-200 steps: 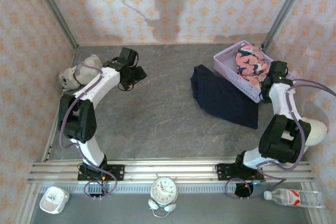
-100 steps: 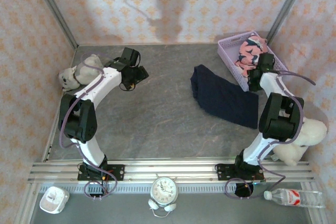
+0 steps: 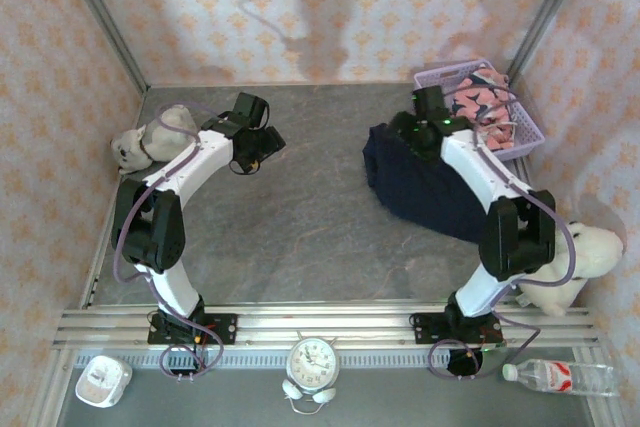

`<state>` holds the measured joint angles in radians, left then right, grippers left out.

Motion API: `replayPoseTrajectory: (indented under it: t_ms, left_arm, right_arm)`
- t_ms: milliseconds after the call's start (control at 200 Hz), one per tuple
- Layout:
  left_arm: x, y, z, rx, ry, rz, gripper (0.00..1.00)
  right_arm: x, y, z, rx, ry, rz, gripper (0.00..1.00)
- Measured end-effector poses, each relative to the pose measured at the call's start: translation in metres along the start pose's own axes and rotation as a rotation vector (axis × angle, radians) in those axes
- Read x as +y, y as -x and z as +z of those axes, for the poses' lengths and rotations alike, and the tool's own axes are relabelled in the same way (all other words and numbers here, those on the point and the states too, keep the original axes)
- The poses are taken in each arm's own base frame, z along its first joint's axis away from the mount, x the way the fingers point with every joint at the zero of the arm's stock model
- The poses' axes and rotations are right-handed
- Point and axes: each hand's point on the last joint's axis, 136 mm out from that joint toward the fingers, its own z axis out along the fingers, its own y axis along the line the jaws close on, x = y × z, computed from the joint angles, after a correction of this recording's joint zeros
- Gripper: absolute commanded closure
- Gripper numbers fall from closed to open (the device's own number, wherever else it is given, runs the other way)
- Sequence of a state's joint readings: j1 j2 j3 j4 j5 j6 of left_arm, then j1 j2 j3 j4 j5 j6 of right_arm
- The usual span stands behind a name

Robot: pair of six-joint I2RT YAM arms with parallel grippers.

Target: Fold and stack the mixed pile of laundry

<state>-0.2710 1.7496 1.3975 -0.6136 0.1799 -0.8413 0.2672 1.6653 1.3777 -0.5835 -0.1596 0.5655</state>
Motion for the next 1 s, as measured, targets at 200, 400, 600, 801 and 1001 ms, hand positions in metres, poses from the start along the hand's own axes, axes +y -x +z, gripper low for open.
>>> replayPoseTrajectory:
  t_ms: [200, 400, 600, 801, 1001]
  left_arm:
    - [0.01, -0.01, 0.002, 0.005, 0.004, -0.015, 0.25]
    - [0.031, -0.025, -0.007, 0.007, 0.016, -0.03, 0.26]
    - [0.035, -0.019, -0.019, -0.038, 0.004, -0.047, 0.25]
    - [0.043, 0.008, -0.026, -0.103, 0.001, -0.084, 0.23]
    - [0.05, 0.038, -0.046, -0.188, -0.006, -0.121, 0.2]
  right_arm:
    - [0.026, -0.048, 0.036, 0.088, -0.136, -0.28, 0.39]
    - [0.002, -0.039, 0.059, 0.1, -0.346, -0.377, 1.0]
    - [0.064, -0.016, 0.002, 0.092, -0.142, -0.415, 1.0]
    - [0.179, 0.012, -0.14, 0.03, 0.396, -0.383, 1.0]
    - [0.191, 0.025, -0.25, -0.063, 0.646, -0.355, 1.0]
